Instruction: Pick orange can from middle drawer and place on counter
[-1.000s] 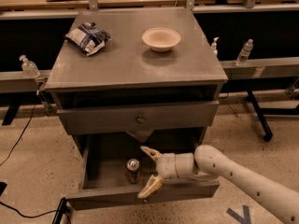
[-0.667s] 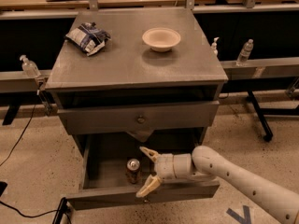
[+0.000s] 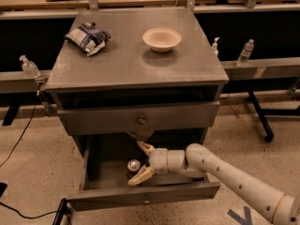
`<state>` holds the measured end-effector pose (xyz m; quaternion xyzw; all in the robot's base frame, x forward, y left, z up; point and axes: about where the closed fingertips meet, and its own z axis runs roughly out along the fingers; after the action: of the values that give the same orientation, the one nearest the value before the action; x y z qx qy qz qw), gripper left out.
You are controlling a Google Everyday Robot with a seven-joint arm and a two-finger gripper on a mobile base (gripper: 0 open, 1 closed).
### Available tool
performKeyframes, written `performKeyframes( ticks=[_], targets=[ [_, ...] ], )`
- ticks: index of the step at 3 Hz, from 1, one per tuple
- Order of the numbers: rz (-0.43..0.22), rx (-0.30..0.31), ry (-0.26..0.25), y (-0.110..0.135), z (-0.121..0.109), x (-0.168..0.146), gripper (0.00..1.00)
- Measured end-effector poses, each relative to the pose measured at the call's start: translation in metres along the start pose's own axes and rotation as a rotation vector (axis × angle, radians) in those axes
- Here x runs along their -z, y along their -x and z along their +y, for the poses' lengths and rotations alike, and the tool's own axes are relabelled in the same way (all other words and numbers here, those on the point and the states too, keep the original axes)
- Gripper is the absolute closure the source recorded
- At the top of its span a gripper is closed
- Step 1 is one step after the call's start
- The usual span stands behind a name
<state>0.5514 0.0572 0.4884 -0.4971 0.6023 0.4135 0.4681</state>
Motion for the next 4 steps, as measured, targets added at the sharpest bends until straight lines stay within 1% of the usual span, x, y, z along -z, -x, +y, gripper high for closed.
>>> performKeyframes(
  ticks=[1, 2, 3, 4],
  targets=[
    [0.059, -0.051, -0.012, -0.011, -0.012, -0.017, 0.00],
    [0.135, -0.064, -0.025, -0.022, -0.015, -0.023, 0.00],
    [0.189, -0.071, -0.045, -0.032, -0.016, -0.025, 0.07],
    [0.221, -0.074, -0.074, -0.045, -0.017, -0.022, 0.30]
  ],
)
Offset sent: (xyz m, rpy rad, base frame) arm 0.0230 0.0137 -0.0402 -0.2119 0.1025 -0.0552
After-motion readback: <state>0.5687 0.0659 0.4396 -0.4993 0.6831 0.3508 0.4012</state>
